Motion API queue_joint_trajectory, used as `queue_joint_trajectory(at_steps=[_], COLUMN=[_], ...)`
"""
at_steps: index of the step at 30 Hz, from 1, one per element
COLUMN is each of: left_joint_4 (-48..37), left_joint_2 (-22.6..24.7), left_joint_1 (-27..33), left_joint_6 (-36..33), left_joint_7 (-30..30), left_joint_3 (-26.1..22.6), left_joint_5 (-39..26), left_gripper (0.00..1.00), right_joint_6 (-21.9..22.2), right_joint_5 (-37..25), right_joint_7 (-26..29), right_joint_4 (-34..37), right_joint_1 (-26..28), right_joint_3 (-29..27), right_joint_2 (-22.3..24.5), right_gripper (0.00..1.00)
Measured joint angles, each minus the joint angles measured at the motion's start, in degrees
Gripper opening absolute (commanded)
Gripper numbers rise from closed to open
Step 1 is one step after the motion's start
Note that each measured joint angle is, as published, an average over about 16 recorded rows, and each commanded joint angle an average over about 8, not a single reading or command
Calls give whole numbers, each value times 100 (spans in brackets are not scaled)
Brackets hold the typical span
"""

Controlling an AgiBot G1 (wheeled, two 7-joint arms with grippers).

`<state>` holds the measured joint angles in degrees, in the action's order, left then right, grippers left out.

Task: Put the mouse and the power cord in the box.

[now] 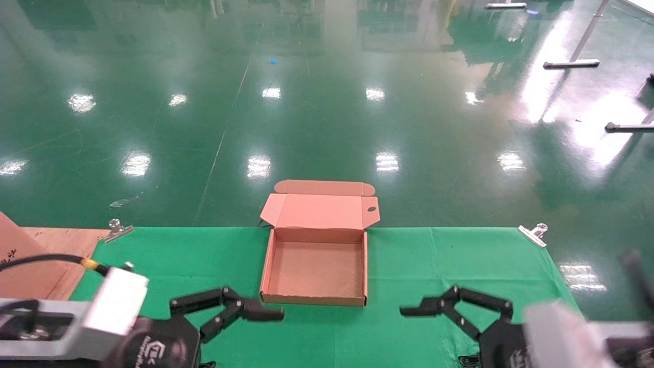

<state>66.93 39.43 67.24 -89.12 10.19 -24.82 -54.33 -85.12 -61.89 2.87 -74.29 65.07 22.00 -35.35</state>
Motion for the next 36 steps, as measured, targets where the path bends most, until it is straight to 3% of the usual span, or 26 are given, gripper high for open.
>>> queue_joint_trajectory(at_steps=[10, 18, 27, 36], left_joint_4=[-1313, -2835, -4348, -5370], left_joint_2=[342, 862, 1596, 2149], left_joint_1=[711, 1388, 2094, 2307], left_joint_6=[-113, 99, 739, 1368], left_joint_7=[-610, -1468, -2356, -2945], left_joint_3=[-918, -1695, -2434, -2737], left_joint_5=[-1220, -2412, -3850, -4438], left_gripper=[100, 100, 100, 100], right_joint_6=[199, 499, 1091, 1595], right_joint_5=[-2848, -4672, -5649, -5884], right_joint_7=[-633, -1061, -1732, -2427], right_joint_4=[198, 962, 2423, 3904], right_joint_1=[757, 1293, 1643, 1920], right_joint_3=[1006, 1744, 2188, 2309], right_joint_2=[-553, -1274, -2034, -2551], right_gripper=[100, 100, 100, 100])
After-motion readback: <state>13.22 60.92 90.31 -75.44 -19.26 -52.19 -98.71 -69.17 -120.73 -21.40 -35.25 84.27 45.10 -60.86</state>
